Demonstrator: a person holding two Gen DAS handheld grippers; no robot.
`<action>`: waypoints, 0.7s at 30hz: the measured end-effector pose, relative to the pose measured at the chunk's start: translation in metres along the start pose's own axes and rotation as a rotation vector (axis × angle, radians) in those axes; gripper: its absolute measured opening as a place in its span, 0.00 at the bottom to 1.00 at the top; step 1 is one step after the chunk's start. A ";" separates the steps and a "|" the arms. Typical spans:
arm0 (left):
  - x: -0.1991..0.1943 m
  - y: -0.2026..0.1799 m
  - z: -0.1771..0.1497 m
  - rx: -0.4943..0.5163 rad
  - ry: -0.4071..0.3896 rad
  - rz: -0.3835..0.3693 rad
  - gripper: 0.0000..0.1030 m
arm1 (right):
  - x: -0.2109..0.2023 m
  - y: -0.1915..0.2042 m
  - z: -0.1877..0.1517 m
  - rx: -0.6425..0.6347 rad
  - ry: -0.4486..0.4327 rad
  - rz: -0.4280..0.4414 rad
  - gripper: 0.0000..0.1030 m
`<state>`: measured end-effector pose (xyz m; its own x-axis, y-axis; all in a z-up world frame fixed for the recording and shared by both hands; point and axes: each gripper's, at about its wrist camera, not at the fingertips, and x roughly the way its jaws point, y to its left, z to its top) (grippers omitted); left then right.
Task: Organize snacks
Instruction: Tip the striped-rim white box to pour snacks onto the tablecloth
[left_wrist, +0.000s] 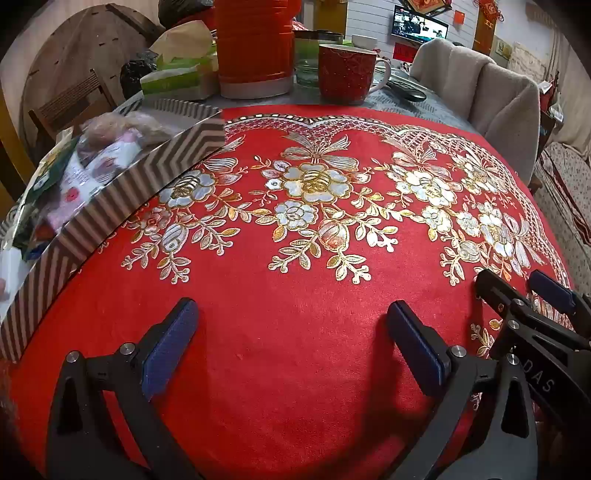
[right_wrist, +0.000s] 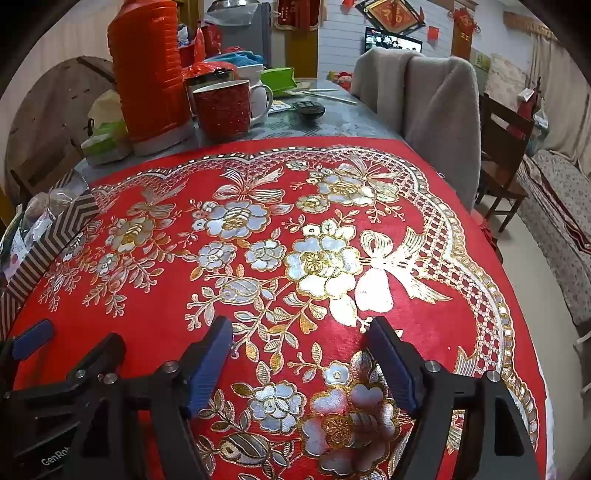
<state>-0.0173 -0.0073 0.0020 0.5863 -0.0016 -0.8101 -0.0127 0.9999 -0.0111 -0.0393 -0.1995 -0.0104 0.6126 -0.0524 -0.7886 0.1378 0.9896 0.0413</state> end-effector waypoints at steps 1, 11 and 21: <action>0.000 0.000 0.000 0.000 0.000 0.000 0.99 | 0.000 0.000 0.000 0.000 0.000 0.000 0.73; 0.000 -0.001 -0.001 0.002 0.001 -0.001 0.99 | 0.000 0.000 0.000 0.001 0.000 0.001 0.74; 0.000 -0.001 -0.001 0.002 0.002 0.000 0.99 | 0.000 0.000 0.001 0.002 0.001 0.001 0.74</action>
<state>-0.0179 -0.0081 0.0012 0.5849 -0.0020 -0.8111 -0.0110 0.9999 -0.0105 -0.0390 -0.1998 -0.0100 0.6122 -0.0515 -0.7890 0.1390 0.9893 0.0433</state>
